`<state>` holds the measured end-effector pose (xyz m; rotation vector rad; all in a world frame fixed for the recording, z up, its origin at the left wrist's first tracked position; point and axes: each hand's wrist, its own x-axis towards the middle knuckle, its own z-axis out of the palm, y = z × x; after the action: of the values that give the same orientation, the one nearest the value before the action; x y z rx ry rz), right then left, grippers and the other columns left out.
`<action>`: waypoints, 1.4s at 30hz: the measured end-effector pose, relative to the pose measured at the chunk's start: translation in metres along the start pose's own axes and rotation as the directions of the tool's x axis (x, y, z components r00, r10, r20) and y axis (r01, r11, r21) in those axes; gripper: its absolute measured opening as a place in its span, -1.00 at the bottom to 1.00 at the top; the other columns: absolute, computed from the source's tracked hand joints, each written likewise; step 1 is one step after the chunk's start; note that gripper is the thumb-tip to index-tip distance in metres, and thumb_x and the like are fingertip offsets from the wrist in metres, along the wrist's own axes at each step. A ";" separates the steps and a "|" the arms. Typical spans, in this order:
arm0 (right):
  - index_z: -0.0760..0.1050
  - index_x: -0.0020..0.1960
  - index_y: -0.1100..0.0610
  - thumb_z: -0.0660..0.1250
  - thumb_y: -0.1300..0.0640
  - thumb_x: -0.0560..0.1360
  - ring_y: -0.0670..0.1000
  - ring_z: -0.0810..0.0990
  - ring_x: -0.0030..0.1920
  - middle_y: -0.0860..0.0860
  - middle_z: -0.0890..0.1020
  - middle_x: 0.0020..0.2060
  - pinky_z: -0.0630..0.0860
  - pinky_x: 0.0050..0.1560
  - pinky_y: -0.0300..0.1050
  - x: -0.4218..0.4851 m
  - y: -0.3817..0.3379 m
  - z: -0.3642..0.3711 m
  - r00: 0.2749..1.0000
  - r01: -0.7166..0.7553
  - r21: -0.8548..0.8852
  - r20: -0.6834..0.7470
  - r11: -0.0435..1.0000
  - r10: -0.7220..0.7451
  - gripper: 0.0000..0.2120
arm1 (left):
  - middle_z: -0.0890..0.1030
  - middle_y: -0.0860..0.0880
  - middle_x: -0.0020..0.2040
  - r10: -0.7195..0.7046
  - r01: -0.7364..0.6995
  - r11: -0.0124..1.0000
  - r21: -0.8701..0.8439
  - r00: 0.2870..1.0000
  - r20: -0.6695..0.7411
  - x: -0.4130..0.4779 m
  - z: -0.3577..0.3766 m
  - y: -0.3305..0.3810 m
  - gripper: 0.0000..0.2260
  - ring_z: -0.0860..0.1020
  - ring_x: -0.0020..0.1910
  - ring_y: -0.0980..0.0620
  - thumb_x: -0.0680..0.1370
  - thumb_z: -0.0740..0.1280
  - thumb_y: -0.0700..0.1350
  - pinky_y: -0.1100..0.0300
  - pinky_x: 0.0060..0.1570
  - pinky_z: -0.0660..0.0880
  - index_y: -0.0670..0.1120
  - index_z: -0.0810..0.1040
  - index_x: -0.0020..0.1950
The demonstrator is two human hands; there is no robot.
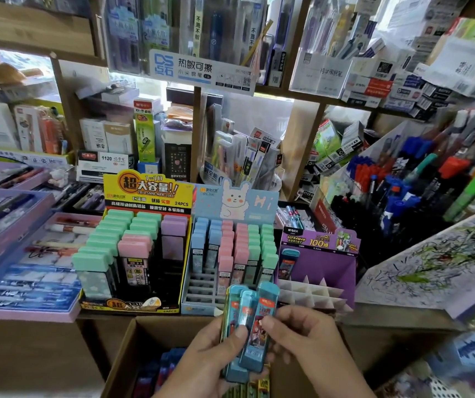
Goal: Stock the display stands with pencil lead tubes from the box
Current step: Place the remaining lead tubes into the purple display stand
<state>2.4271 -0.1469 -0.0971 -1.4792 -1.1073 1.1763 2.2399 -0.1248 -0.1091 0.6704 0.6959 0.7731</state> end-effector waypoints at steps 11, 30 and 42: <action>0.72 -0.12 -0.02 0.51 0.09 0.46 0.01 0.72 -0.30 0.05 0.74 -0.27 0.66 -0.31 -0.18 0.026 -0.028 -0.053 0.874 0.262 -0.156 -0.381 0.952 -0.303 -0.97 | 0.67 -0.37 -0.10 0.023 -0.021 0.999 0.038 0.998 -0.058 -0.001 -0.002 0.002 -0.62 0.65 -0.26 -0.21 0.44 0.41 -0.18 0.04 -0.34 0.63 -0.21 0.57 0.25; 0.69 -0.23 -0.02 0.50 0.08 0.53 -0.11 0.63 -0.36 -0.14 0.67 -0.40 0.57 -0.33 -0.09 0.078 0.002 -0.045 0.867 0.186 -0.662 -0.238 0.726 -0.439 -0.84 | 0.67 -0.34 -0.13 0.015 -0.012 0.999 0.043 0.996 -0.085 -0.001 -0.005 0.005 -0.57 0.63 -0.26 -0.19 0.43 0.42 -0.15 0.07 -0.35 0.57 -0.20 0.54 0.29; 0.69 -0.18 0.06 0.55 0.04 0.48 -0.26 0.63 -0.27 -0.17 0.67 -0.36 0.59 -0.24 -0.28 0.075 -0.005 -0.043 0.871 0.110 -0.684 -0.283 0.721 -0.401 -0.88 | 0.66 -0.40 -0.07 -0.022 0.024 0.999 0.033 0.999 -0.041 -0.003 -0.005 0.008 -0.62 0.64 -0.26 -0.22 0.44 0.43 -0.13 0.06 -0.35 0.58 -0.21 0.62 0.23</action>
<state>2.4796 -0.0775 -0.0987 -1.8940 -1.4370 0.2178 2.2316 -0.1209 -0.1049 0.6772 0.7537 0.7571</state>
